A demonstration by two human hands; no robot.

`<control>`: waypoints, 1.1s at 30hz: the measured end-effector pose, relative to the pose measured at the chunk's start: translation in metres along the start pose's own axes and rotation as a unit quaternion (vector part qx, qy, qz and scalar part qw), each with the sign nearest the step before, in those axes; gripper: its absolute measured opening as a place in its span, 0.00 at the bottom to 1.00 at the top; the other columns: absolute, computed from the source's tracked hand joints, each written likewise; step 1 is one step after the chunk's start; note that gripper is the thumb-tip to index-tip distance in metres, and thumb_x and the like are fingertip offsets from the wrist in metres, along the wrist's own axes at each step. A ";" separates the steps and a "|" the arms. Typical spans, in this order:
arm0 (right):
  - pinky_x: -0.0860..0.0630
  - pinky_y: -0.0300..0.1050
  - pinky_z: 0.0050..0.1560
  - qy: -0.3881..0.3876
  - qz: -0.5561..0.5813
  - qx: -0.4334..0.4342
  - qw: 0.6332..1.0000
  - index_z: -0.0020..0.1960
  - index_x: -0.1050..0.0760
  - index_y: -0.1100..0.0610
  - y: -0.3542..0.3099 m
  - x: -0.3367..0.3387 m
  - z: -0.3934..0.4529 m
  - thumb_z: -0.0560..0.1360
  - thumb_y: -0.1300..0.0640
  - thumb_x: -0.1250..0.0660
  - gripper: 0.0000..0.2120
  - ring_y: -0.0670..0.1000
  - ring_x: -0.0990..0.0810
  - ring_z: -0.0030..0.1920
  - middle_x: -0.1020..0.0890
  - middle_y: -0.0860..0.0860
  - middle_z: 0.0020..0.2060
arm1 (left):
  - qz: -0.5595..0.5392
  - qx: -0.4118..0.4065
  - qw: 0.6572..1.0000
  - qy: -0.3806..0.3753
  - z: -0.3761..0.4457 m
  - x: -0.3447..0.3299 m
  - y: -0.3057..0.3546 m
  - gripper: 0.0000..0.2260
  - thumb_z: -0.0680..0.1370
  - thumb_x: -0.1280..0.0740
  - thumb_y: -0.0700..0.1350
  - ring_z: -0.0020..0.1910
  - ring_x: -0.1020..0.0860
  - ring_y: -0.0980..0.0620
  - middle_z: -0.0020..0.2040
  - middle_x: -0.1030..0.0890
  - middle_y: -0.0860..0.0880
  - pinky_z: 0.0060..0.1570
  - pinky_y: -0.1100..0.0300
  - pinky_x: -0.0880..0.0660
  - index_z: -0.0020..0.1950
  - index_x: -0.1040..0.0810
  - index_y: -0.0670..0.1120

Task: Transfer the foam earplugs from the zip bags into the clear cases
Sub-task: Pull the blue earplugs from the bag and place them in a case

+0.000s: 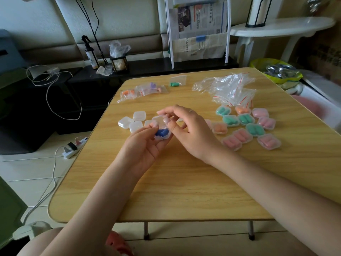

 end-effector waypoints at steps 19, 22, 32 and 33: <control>0.34 0.27 0.45 -0.068 0.007 0.010 0.998 0.54 0.27 0.52 -0.006 -0.001 -0.001 0.72 0.51 0.27 0.14 0.39 0.26 0.50 0.22 0.41 0.47 | -0.071 -0.003 0.997 0.008 0.001 0.001 0.004 0.22 0.74 0.45 0.32 0.61 0.23 0.38 0.60 0.23 0.33 0.64 0.44 0.29 0.69 0.34 0.39; 0.34 0.27 0.45 -0.062 -0.003 0.012 0.998 0.54 0.28 0.52 -0.005 0.000 -0.002 0.71 0.51 0.26 0.16 0.39 0.26 0.50 0.22 0.42 0.47 | -0.077 -0.003 0.997 -0.002 -0.002 0.000 0.004 0.19 0.77 0.47 0.35 0.60 0.23 0.37 0.60 0.23 0.32 0.66 0.43 0.32 0.68 0.33 0.39; 0.30 0.40 0.46 -0.035 -0.047 0.003 0.998 0.54 0.26 0.53 0.003 -0.002 0.000 0.80 0.50 0.40 0.08 0.44 0.27 0.46 0.24 0.42 0.42 | -0.033 0.050 0.996 -0.071 -0.007 0.000 0.006 0.26 0.80 0.47 0.55 0.64 0.26 0.38 0.64 0.26 0.34 0.69 0.47 0.36 0.72 0.36 0.39; 0.30 0.41 0.45 -0.022 -0.036 -0.003 0.999 0.51 0.27 0.54 0.004 -0.002 0.001 0.81 0.51 0.42 0.08 0.44 0.27 0.45 0.25 0.42 0.40 | -0.029 0.056 0.995 -0.078 -0.007 -0.002 0.005 0.27 0.80 0.47 0.55 0.65 0.27 0.37 0.65 0.26 0.33 0.70 0.46 0.38 0.72 0.36 0.38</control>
Point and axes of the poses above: each hand's wrist, its own z-axis towards the middle knuckle, its own x-axis out of the back of the hand, y = z × x, the point moved 1 cm from there along z, towards the middle knuckle
